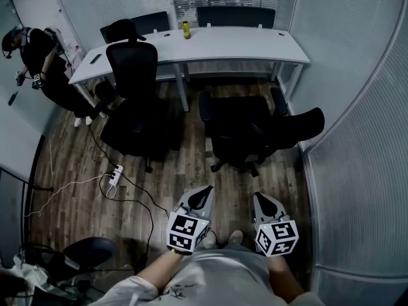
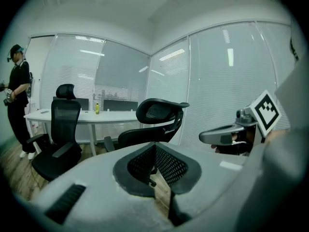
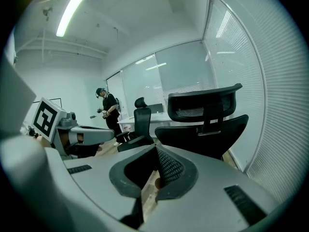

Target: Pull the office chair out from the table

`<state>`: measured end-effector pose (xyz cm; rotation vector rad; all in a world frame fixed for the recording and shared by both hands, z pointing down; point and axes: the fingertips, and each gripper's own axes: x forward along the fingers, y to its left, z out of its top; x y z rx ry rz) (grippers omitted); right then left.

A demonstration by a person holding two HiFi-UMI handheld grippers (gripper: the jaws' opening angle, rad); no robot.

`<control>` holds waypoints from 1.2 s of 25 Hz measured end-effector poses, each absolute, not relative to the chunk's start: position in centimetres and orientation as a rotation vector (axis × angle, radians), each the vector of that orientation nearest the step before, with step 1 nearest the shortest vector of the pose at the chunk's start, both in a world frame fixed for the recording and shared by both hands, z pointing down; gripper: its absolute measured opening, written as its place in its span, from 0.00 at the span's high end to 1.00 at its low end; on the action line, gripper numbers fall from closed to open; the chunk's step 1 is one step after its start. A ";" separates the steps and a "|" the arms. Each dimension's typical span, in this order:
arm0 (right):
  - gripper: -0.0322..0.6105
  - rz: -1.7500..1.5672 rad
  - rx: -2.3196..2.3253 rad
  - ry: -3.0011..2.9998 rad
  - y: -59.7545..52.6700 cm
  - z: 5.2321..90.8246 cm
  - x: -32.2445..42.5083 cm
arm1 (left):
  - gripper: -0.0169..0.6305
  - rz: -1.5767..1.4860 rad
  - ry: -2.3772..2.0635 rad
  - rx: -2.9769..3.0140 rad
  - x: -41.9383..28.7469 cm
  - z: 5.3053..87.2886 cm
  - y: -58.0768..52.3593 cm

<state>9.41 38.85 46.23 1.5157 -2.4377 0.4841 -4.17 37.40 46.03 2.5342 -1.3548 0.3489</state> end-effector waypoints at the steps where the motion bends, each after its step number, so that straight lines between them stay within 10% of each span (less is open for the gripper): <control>1: 0.94 0.480 1.498 -2.443 38.8 46.1 9.3 | 0.96 0.346 -1.362 2.529 -4.2 45.9 37.4; 30: 0.94 0.485 1.362 -2.518 37.8 46.4 11.1 | 0.96 0.349 -1.386 2.498 -0.6 45.7 37.3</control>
